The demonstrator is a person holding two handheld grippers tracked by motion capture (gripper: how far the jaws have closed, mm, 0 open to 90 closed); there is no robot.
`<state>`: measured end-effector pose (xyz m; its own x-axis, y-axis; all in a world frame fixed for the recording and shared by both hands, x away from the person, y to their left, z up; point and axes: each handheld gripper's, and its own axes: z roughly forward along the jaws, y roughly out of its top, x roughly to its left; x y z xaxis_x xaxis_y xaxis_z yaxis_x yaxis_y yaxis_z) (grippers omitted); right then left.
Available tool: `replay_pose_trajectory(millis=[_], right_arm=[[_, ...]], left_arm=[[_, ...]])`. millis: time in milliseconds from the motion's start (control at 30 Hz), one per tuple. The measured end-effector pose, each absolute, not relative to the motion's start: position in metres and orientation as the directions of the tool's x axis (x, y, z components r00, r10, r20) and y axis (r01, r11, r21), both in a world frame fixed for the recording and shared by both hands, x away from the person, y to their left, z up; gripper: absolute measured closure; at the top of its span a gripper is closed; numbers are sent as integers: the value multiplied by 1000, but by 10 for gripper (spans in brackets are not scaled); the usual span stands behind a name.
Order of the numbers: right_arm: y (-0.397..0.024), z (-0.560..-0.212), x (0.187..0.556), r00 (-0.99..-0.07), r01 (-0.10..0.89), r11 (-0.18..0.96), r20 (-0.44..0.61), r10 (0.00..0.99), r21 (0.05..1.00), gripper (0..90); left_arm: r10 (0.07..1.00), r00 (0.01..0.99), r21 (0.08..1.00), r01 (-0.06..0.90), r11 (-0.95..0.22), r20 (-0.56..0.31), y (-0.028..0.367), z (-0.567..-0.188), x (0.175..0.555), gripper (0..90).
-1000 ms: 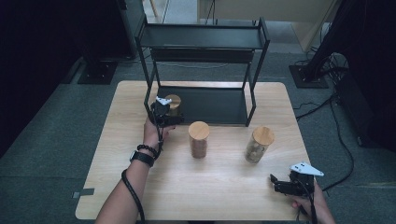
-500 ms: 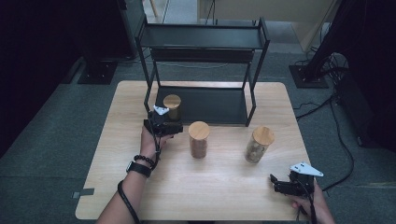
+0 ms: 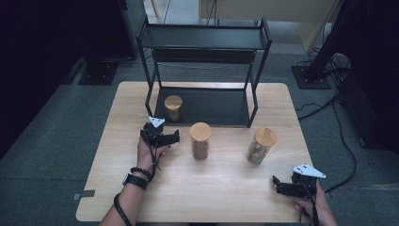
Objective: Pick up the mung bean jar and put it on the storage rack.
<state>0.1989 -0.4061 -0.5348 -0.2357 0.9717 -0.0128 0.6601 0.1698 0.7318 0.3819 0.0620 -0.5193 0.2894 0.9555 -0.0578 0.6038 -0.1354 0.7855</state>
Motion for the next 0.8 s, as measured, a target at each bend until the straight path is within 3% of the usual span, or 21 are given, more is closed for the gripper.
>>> replay_pose_trajectory(millis=[200,800], right_arm=[[-406,-535,199,-232,660,168,-14,973,732,12],[-406,-535,199,-230,657,170,-20,973,734,12]], left_arm=[[953,291,785,608,-119,-81,66,-524,378,28],[955,293,744,645,-172,-33,74,-526,367,28]])
